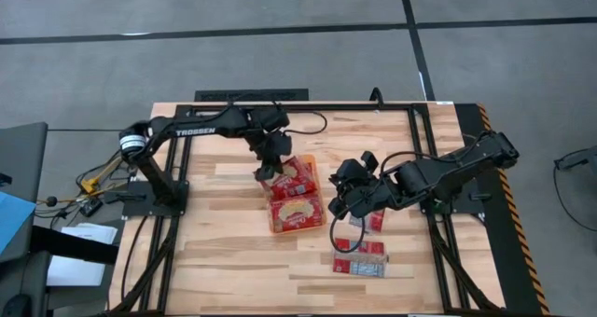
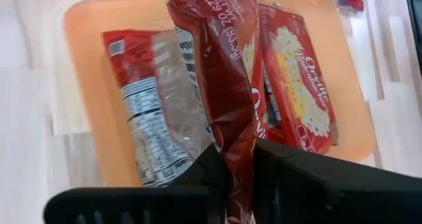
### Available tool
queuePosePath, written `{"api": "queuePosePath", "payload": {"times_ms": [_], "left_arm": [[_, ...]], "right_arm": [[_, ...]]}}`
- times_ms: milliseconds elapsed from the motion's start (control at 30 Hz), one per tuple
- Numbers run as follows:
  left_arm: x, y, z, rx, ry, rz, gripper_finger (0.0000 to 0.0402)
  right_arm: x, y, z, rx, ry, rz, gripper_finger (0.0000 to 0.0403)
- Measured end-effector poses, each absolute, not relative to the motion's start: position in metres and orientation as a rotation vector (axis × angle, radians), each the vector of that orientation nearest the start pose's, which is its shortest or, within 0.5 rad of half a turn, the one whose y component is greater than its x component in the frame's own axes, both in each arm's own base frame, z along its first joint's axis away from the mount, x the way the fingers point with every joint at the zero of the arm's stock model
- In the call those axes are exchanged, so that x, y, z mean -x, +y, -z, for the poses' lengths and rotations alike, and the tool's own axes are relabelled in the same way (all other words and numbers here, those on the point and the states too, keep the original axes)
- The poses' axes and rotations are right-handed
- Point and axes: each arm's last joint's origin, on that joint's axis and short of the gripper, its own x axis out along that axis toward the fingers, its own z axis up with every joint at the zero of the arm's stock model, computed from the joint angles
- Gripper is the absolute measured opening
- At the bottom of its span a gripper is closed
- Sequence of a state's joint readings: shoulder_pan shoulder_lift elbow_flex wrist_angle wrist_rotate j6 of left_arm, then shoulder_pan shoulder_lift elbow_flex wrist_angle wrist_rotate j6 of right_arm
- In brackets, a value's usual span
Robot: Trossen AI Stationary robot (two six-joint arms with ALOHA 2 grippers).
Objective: Sort popcorn bags into baskets
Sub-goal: Put the red popcorn bag into the orange bin
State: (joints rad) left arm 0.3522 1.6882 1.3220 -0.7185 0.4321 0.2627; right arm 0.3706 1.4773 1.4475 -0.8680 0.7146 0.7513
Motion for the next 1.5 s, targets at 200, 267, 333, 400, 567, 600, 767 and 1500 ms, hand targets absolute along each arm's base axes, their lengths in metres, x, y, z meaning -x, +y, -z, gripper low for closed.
{"api": "queuePosePath", "payload": {"times_ms": [200, 267, 333, 400, 567, 600, 767, 1500], "left_arm": [[-0.337, 0.095, -0.252, 0.048, 0.967, 0.168, 0.0067], [-0.338, 0.093, -0.252, 0.027, 0.965, 0.149, 0.0092], [-0.339, 0.093, -0.253, 0.012, 0.965, 0.129, 0.0118], [-0.339, 0.094, -0.253, -0.003, 0.973, 0.101, 0.0144], [-0.339, 0.102, -0.257, -0.027, 0.987, -0.02, 0.0195], [-0.339, 0.104, -0.261, -0.025, 0.984, -0.031, 0.0202], [-0.34, 0.109, -0.285, 0.029, 0.949, -0.033, 0.0212], [-0.202, 0.029, -0.482, 0.304, 0.512, -0.052, 0.0203]], "right_arm": [[-0.285, 0.09, -0.349, -0.242, 0.597, 0.577, 0.0065], [-0.285, 0.09, -0.349, -0.242, 0.597, 0.577, 0.0065], [-0.285, 0.09, -0.349, -0.242, 0.597, 0.577, 0.0065], [-0.285, 0.09, -0.349, -0.242, 0.597, 0.577, 0.0065], [-0.285, 0.09, -0.349, -0.242, 0.597, 0.577, 0.0065], [-0.285, 0.09, -0.349, -0.242, 0.598, 0.577, 0.0065], [-0.28, 0.085, -0.344, -0.265, 0.653, 0.625, 0.0065], [-0.244, 0.1, -0.214, -0.668, 0.946, 0.763, 0.0065]]}}
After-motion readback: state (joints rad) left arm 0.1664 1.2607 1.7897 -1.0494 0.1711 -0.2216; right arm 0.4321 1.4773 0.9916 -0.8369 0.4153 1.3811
